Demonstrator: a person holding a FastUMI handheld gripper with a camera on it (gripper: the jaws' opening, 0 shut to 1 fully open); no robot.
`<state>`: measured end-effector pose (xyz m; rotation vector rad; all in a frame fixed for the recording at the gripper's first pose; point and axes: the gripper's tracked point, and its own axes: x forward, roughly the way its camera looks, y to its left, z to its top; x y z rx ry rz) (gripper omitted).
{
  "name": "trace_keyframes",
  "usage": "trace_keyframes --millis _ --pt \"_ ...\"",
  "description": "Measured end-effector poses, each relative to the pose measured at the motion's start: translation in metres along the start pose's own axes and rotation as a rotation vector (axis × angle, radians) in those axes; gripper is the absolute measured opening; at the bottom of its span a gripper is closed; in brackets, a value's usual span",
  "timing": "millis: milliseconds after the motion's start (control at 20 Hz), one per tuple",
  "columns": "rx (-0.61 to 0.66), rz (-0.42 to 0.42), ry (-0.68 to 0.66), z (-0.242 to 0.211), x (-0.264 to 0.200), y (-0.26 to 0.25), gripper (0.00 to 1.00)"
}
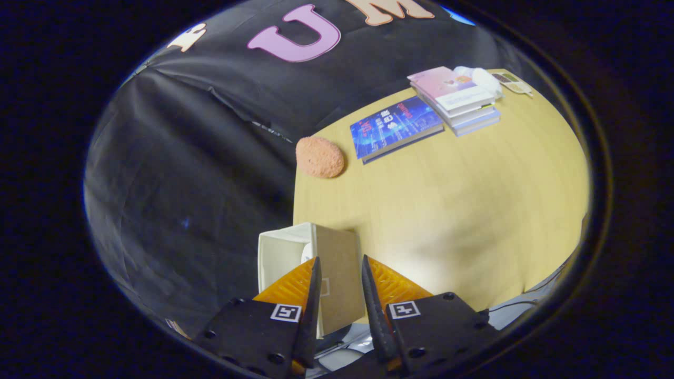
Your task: Open the storage box then place both shoes into the box .Put the left shoe in first, then the right shoe, with the right side of both shoes facing outward in a uniform manner.
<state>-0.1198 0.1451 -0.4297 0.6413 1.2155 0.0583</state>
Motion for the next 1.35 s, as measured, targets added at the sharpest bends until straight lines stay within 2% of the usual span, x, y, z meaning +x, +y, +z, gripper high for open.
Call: trace_keyframes --millis 350,700,1000,1350 --pt "-0.077 -0.066 -0.199 0.091 -0.055 -0.065 0.46" --pt "-0.224 -0.151 -0.464 0.191 -0.148 -0.123 0.46" --pt "-0.351 -0.192 -0.648 0.229 -0.223 -0.158 0.51" --pt "-0.399 -0.179 -0.761 0.247 -0.271 -0.174 0.51"
